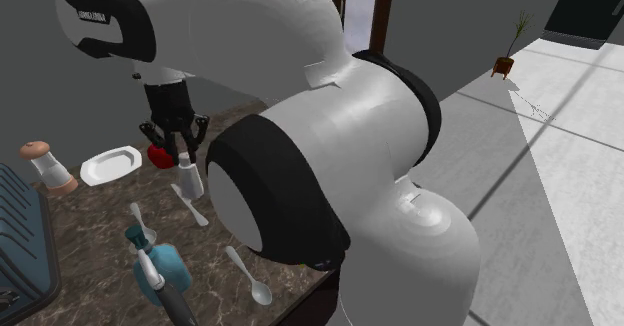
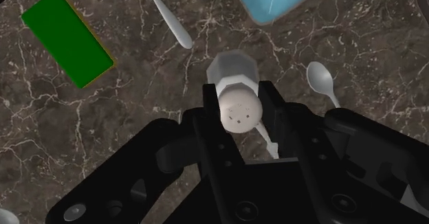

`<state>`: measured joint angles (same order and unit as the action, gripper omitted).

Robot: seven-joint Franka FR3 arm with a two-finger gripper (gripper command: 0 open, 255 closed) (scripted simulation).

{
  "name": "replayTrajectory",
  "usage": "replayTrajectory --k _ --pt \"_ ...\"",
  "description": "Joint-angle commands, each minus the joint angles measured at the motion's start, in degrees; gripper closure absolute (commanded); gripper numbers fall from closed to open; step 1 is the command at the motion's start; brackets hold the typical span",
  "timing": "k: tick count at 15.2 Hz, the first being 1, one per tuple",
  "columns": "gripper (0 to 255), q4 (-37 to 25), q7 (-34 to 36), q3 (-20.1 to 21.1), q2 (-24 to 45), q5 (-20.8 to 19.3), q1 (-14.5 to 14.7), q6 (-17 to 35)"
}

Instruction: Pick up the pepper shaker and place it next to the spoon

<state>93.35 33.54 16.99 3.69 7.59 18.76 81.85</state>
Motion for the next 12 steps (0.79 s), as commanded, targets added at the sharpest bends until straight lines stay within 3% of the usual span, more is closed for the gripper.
replayTrajectory --k 1,12 --pt "255 -1.27 2.96 1.34 1.46 0.20 1.56 0.56" --pt "255 -15.80 18.94 7.35 13.59 -1.61 11.72 0.04"
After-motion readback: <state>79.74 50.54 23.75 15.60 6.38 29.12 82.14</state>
